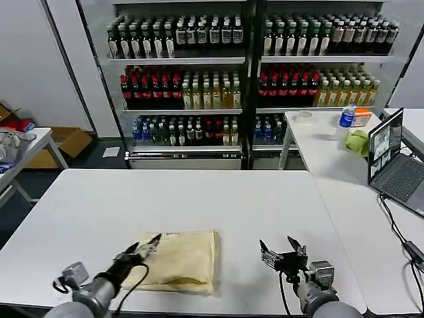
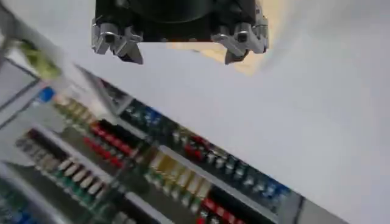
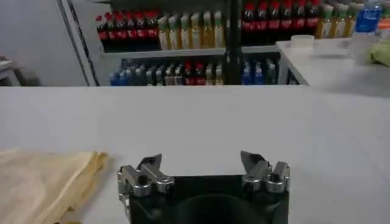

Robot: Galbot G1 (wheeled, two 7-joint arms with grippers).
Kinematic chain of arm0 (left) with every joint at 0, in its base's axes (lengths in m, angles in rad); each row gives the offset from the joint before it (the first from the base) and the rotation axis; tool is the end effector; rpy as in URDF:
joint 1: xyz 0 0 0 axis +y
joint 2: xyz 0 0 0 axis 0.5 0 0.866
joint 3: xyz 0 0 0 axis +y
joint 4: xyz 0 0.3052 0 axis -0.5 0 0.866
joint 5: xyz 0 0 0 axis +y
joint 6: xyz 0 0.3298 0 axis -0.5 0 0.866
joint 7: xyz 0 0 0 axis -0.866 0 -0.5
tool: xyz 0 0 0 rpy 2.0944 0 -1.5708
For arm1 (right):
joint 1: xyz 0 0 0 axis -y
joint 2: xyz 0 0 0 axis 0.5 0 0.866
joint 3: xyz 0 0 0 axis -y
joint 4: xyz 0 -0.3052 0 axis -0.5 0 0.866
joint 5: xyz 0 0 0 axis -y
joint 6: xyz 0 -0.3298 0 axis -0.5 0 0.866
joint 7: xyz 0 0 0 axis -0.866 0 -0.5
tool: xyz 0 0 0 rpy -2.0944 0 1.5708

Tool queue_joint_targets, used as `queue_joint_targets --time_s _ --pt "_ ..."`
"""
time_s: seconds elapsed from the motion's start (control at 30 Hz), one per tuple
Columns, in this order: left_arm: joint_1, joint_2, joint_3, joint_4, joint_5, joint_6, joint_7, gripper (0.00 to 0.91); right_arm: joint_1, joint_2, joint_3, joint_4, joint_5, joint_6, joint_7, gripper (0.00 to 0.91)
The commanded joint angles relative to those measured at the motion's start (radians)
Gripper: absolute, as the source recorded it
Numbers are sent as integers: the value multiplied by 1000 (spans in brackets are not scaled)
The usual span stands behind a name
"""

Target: Fold and organize the clothes.

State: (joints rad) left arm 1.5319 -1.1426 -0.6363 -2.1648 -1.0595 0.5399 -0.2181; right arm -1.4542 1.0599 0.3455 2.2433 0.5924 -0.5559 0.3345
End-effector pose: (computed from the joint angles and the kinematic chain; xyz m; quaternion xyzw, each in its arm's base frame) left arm 0.1951 0.0781 -0.2123 -0.0649 -0.9314 0.2498 0.2569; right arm 0.1899 -0.0089 -0.2009 0.0880 -0.9690 -0.0111 0.2305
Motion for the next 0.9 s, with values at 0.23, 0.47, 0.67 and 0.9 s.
queue_joint_targets --time_s 0.23,0.47,0.67,0.9 --pt "27 52 -120 194 17 36 84 907 -10 -3 9 1 -1 2 -1 907" --pt "7 21 -72 196 16 37 93 907 -11 -11 12 3 1 2 -1 907" --pt "-14 0 -28 183 5 37 91 907 -9 -14 12 5 2 2 -1 907" --pt "-36 -31 25 202 14 37 91 907 -8 -20 15 8 4 1 -1 907"
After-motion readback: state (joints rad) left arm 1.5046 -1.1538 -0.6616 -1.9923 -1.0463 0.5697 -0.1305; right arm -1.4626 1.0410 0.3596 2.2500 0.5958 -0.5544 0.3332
